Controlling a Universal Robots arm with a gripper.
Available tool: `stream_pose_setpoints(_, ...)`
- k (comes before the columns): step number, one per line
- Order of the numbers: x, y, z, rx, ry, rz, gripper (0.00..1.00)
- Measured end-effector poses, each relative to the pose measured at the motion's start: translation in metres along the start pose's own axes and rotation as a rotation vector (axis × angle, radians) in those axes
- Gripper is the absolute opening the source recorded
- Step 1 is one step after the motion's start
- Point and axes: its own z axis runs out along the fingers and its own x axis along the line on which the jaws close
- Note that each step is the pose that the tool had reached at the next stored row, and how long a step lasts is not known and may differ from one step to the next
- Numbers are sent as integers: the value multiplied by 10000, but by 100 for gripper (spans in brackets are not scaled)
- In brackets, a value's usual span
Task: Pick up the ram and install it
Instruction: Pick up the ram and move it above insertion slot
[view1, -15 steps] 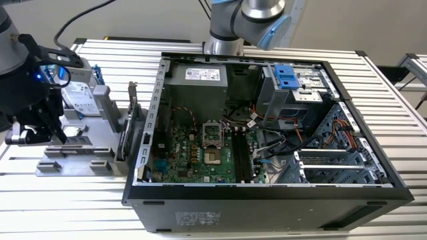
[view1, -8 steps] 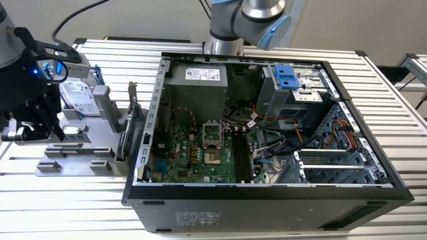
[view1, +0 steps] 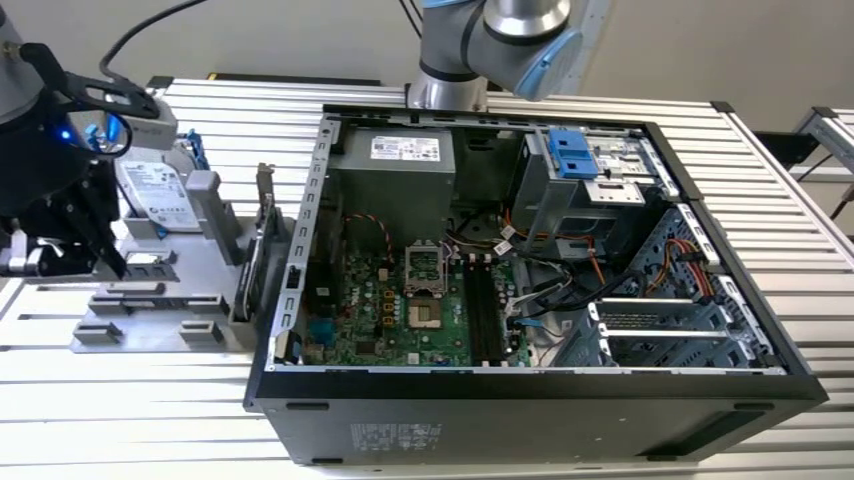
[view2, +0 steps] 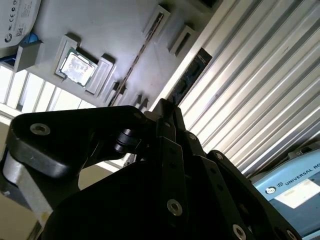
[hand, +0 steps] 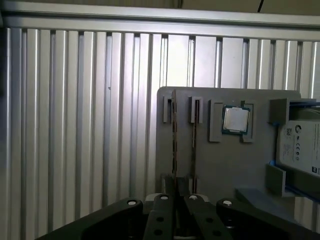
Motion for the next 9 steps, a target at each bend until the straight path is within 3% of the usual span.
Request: stream_pose_setpoints(9,-1,2,-78,2,-4,55,0)
